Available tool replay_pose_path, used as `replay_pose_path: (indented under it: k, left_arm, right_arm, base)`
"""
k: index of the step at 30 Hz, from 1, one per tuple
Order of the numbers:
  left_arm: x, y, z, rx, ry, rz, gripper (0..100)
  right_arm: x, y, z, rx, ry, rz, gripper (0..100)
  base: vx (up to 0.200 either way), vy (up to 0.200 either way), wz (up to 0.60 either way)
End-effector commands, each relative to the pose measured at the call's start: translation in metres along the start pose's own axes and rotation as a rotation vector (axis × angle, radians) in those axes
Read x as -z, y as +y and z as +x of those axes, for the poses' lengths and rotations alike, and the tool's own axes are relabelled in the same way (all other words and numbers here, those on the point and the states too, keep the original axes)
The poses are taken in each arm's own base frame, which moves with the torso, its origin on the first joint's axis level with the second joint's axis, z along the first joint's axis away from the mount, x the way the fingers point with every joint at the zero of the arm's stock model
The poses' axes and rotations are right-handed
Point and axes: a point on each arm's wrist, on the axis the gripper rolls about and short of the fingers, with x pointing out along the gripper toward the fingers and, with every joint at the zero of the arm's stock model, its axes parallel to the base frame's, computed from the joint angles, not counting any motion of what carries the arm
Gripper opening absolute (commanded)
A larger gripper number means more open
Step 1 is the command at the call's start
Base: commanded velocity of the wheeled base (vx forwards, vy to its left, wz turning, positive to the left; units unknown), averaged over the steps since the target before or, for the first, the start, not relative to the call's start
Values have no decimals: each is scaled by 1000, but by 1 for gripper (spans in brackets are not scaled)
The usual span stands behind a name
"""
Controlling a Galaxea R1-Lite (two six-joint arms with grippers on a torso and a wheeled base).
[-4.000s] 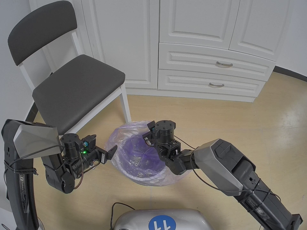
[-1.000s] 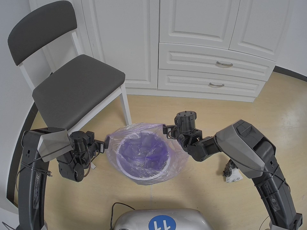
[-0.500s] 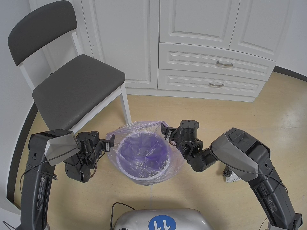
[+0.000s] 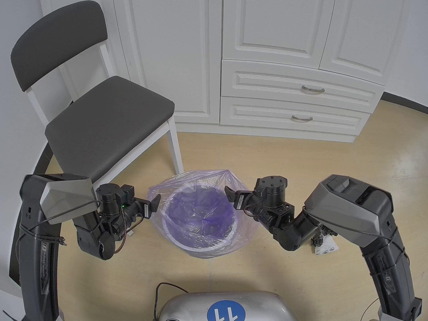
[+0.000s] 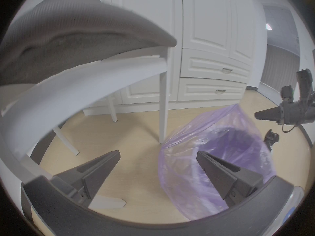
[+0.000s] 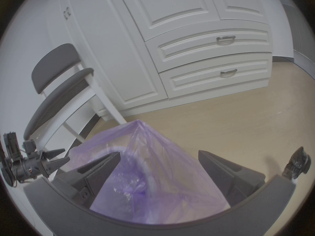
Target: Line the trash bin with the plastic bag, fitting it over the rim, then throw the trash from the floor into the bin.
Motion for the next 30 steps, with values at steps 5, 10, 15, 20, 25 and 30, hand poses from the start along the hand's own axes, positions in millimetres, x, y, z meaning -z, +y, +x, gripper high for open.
replay_pose_path:
  k: [5,10,15,20,25,30]
  left_arm:
    - [-30,-27,-24,113,87,20,100]
    - [-58,-42,-13,145,170,-66,100]
    - [-72,-39,-20,133,312,-157,100]
    - [-73,-37,-29,206,209,-200,100]
    - [-72,-38,-31,265,62,-193,100]
    - [-62,-30,-23,219,215,-136,100]
  right_arm:
    - [-37,-6,-31,-39,-2,-69,100]
    - [-38,-17,-41,-35,38,-87,100]
    - [-51,-11,-62,-15,130,-98,100]
    - [-55,-9,-65,51,267,-97,100]
    - [-59,-2,-49,115,260,-5,100]
    - [-49,-4,-37,121,263,48,100]
  base:
    - [0,0,0]
    - [0,0,0]
    - [0,0,0]
    - [0,0,0]
    - [0,0,0]
    - [0,0,0]
